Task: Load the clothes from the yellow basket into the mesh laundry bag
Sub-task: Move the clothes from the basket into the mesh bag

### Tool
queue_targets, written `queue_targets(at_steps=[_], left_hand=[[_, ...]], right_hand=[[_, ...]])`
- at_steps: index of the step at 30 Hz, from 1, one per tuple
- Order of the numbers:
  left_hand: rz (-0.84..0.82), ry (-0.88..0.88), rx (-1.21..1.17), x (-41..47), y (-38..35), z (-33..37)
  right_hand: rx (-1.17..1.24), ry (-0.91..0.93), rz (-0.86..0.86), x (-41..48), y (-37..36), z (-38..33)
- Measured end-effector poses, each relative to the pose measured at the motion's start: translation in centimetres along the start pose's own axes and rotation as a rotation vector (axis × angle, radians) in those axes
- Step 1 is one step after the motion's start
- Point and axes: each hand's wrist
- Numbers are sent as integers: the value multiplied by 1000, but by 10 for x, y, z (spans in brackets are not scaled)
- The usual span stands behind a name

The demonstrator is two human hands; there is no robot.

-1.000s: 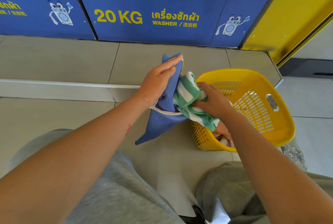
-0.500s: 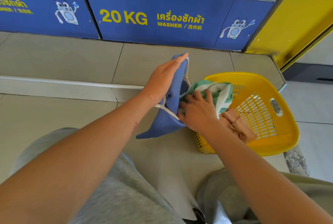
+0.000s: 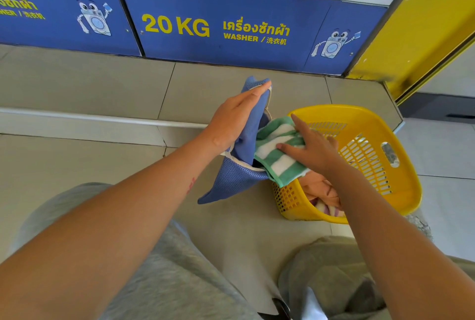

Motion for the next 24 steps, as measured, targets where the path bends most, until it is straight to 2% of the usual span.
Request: queue_targets(at_steps=[3,6,8,12,13,15,18,20,22,24], left_hand=[[-20,-10,1,0,0,-1],[-50,-7,-2,-2,0,-3],[-70,-34,2,-4,0,-5],[-87,-85,-33,-6,-2,-7],[-94,-87,-44,-6,-3,-7],[-93,-73,-61,-6,-4,-5],[-81,-52,-39,-7,-4,-2],[-65,-12,-51,-8,-3,1],[-33,36,-73,-8,-1,5],[-8,90,-83,-6,1,7]], right_hand=[[143,-62,-68,-2,3,-2],[-29,-38,-28,3,13,-12],[3,-31,63,5,23,-22],[422,-200,393,2,34,-53],[420,-233,468,-1,30,-62],[235,-240,563,-6,7,-71],[-204,-86,470,-19,-25,-72],[-348,49,358,-19,-24,-66],[-251,144,227,-16,-9,-61],[23,150,198,-13,7,-54]])
Point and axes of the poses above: each hand's wrist, its own x-axis towards the middle knuckle, its own y-axis out of the back of the hand, z = x × y, and after that the axes turned 3 degrees about -y, right-handed
